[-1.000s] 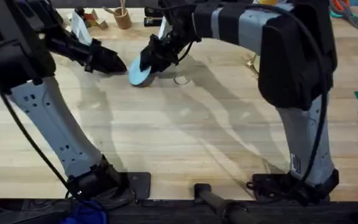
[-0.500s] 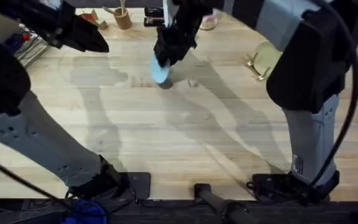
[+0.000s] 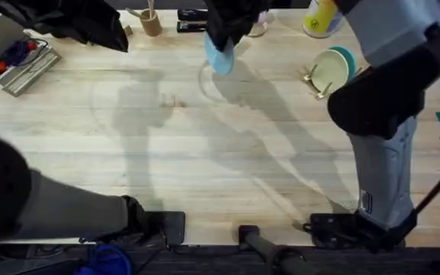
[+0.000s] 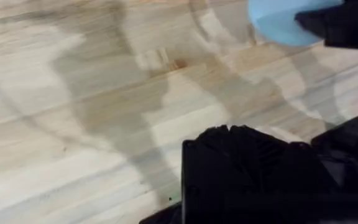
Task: Pick up the plates from the table one by one and place each into a slot on the dish rack.
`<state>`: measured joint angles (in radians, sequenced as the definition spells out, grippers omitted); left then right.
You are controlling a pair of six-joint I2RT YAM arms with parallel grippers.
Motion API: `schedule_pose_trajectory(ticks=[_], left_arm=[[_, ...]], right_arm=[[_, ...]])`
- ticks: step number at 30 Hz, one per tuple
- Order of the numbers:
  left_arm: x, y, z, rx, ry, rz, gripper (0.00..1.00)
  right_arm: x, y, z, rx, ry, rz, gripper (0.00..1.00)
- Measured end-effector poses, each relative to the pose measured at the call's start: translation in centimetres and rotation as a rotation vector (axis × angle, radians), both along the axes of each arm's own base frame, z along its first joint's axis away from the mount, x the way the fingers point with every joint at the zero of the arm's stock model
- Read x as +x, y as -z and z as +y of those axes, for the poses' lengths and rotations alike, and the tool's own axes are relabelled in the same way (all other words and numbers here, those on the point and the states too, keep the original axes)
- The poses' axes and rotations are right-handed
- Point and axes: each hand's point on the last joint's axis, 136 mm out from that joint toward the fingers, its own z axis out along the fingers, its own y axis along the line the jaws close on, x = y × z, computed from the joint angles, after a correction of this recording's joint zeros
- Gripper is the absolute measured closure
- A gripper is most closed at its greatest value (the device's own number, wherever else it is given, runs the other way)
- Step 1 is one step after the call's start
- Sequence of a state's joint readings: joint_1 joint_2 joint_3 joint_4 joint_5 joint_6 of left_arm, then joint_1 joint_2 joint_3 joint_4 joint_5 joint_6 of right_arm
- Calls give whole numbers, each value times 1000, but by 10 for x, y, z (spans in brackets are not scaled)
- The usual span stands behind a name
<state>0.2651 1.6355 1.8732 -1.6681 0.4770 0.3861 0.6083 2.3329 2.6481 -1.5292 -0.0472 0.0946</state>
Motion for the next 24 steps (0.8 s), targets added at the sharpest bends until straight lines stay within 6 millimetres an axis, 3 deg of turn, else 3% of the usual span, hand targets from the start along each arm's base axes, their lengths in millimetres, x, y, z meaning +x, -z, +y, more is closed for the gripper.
schedule_pose_trajectory(ticks=[4, 10, 16, 24], left_arm=[[-15, -17, -5, 75, -19, -43, 955], [-38, -38, 1, 145, -81, -103, 942], [-48, -46, 2, 165, -110, -120, 938], [-48, -45, 4, 173, -115, -117, 843]], right_arm=[[-5, -17, -13, -39, -16, -30, 967], [4, -40, -20, -55, -27, -134, 968], [1, -58, -25, -54, -38, -180, 967], [-37, -91, -48, -67, -71, -197, 967]])
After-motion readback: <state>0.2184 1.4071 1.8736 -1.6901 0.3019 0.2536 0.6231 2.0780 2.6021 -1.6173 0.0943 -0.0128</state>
